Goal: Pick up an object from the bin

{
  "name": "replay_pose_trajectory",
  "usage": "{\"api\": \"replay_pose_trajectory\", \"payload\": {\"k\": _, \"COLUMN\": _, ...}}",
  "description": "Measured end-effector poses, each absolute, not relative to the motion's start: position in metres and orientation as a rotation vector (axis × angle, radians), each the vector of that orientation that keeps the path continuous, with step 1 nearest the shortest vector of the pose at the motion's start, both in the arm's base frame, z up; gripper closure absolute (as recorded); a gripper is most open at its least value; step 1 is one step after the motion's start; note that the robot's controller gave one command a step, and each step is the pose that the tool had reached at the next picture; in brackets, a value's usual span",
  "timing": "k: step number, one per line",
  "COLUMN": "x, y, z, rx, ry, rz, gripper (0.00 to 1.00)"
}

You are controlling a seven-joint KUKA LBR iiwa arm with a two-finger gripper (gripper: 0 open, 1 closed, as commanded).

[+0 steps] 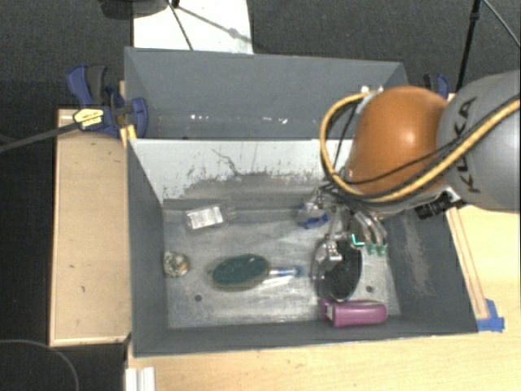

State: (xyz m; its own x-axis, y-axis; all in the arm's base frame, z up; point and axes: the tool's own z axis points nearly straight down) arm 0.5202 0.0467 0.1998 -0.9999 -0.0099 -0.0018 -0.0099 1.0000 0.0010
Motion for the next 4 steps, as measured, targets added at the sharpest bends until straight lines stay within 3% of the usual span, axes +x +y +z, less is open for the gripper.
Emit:
{"api": "replay_pose_trajectory", "payload": {"k": 1, "x": 0.502, "y": 0.103, "z": 0.072, "rx": -0.238, "ry": 3.122, "rz": 0.003, "gripper": 0.0}}
{"api": "replay_pose_trajectory", "payload": {"k": 2, "x": 0.509, "y": 0.148, "z": 0.101, "rx": 0.121, "ry": 3.134, "rz": 0.004, "gripper": 0.0}}
{"api": "replay_pose_trajectory", "payload": {"k": 3, "x": 0.518, "y": 0.135, "z": 0.1, "rx": 0.21, "ry": 3.129, "rz": 0.003, "gripper": 0.0}}
{"api": "replay_pose_trajectory", "payload": {"k": 4, "x": 0.517, "y": 0.151, "z": 0.071, "rx": 0.308, "ry": 3.121, "rz": 0.004, "gripper": 0.0}}
